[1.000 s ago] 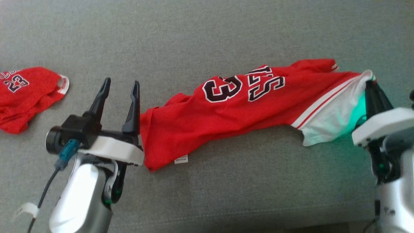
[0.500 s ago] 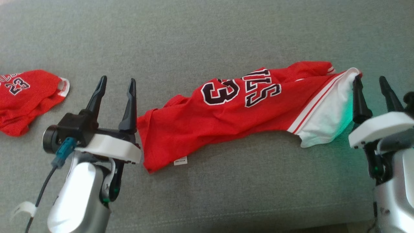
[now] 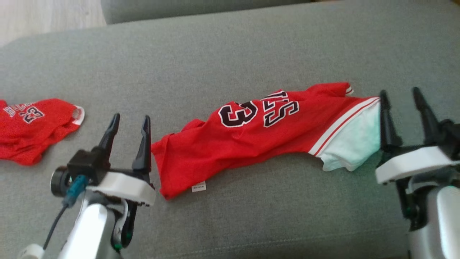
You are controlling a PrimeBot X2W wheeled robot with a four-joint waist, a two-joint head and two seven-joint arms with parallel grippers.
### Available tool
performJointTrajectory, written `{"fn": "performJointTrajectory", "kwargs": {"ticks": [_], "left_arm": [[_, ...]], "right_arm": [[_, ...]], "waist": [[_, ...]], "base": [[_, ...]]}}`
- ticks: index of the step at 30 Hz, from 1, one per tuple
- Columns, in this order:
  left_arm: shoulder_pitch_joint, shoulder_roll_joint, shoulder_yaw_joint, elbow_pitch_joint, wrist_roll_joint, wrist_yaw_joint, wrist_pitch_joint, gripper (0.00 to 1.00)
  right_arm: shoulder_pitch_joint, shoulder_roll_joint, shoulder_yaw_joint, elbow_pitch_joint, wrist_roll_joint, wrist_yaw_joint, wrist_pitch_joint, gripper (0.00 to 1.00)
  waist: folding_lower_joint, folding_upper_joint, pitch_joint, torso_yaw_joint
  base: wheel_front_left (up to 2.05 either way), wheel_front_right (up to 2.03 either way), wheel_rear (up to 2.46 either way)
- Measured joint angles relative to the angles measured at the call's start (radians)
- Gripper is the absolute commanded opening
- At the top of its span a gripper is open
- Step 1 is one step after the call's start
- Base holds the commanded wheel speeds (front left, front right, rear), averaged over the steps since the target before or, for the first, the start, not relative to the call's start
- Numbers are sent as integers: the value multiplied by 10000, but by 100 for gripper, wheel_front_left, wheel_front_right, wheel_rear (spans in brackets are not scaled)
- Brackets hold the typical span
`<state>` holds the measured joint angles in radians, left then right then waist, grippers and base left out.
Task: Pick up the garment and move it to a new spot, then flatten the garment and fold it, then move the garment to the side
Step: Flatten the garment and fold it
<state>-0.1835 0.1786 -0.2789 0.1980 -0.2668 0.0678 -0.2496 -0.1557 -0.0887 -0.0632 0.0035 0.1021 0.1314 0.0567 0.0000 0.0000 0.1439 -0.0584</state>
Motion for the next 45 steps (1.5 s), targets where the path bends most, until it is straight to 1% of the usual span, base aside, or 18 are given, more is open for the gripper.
{"fn": "performJointTrajectory", "kwargs": {"ticks": [6,12,16,28,31,36,40,45], "left_arm": [[451,61,-58,31,0,38,15,100],[793,176,-81,-4,0,115,117,100],[890,272,-90,-40,-2,192,201,100],[990,330,-282,-178,-88,268,251,100],[990,351,-328,-198,-98,272,397,100],[988,270,-648,77,-568,-96,1231,100],[987,48,-869,685,-1001,-391,2027,100],[974,-54,-976,1517,-1379,-633,2594,100]], "right_arm": [[675,165,585,-311,-65,0,-8,100],[1025,267,819,-449,-50,0,-10,100],[1095,355,853,-443,27,0,-31,100],[1096,403,844,-435,36,0,-38,100],[1096,405,846,-437,36,0,-15,100],[1093,405,894,-439,40,0,23,100],[1083,408,955,-408,130,0,21,100],[1080,410,1011,-395,130,0,21,100]], "waist": [[0,0,-433,169],[0,0,-719,279],[0,0,-812,296],[0,0,-837,315],[0,0,-815,327],[0,0,-670,322],[0,0,-503,258],[0,0,-334,138]], "base": [[0,0,0],[0,0,0],[0,0,0],[0,0,0],[0,0,0],[0,0,0],[0,0,0],[0,0,0]]}}
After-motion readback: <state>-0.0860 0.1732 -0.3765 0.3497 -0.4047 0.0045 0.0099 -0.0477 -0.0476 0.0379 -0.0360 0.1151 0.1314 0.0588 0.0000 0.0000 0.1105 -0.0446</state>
